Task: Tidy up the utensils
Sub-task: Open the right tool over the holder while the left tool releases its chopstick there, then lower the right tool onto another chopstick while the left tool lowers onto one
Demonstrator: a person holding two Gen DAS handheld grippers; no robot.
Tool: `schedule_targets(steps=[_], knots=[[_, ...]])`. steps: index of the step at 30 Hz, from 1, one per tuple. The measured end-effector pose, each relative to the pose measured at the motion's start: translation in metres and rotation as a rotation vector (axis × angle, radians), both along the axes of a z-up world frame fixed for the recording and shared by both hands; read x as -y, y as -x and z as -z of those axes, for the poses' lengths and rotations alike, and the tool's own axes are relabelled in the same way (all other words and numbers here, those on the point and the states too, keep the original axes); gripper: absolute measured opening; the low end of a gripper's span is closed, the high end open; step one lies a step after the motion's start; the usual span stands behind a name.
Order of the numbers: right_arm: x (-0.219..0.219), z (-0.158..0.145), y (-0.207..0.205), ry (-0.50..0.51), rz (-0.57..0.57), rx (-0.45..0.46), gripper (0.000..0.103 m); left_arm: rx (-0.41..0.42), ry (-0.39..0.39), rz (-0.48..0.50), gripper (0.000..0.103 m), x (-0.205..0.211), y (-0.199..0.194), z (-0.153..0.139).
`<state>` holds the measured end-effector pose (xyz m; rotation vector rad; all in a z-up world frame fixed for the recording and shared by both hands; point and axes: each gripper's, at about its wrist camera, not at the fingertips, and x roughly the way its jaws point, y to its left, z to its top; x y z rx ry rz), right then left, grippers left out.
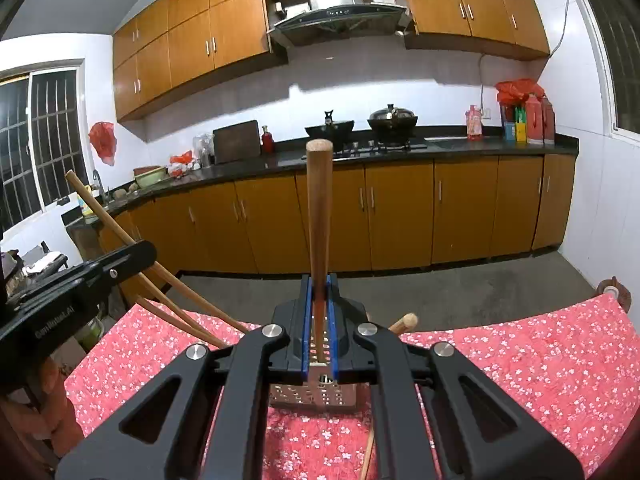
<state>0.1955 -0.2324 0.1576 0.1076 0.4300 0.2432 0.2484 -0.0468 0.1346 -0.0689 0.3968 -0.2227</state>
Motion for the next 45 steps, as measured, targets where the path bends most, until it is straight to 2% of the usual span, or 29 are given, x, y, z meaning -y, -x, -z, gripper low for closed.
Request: schedule_targets(steps=[5,11,13,15,17,23,28,33,36,42,45], knots=[[-0.003,0.001,0.002,0.008,-0.003,-0.006,0.009,-0.019,0.013,-0.003,0.01,-0.003,-0.004,0.01],[-0.004,-0.004,0.003,0.001,0.003,0.001,0.009,-0.005,0.024,-0.012,0.015,-0.008,-0.001,0.01],[-0.004,-0.008,0.006,-0.001,0.003,0.011,0.009,0.006,0.032,-0.016,0.016,-0.013,0.004,0.009],[-0.004,-0.012,0.009,-0.003,0.003,0.026,0.014,0.017,0.039,-0.018,0.017,-0.017,0.01,0.008],[-0.003,-0.018,0.016,-0.005,0.004,0.052,0.026,0.03,0.048,-0.019,0.017,-0.02,0.016,0.004],[0.008,-0.034,0.034,-0.023,0.024,0.114,0.026,0.077,0.071,-0.019,0.018,-0.032,0.042,-0.01],[0.032,-0.025,0.049,-0.021,0.089,0.111,0.026,0.088,0.051,-0.042,0.018,-0.05,0.068,-0.005],[0.066,0.019,0.047,-0.02,0.171,-0.019,0.026,0.024,0.005,-0.105,0.02,-0.072,0.081,0.029],[0.08,0.065,0.038,-0.028,0.201,-0.168,0.026,-0.061,-0.012,-0.144,0.02,-0.083,0.078,0.06],[0.065,0.14,0.029,-0.022,0.139,-0.387,0.024,-0.254,-0.038,-0.17,0.02,-0.092,0.069,0.132],[0.052,0.163,0.03,-0.015,0.106,-0.445,0.022,-0.327,-0.036,-0.148,0.02,-0.087,0.067,0.158]])
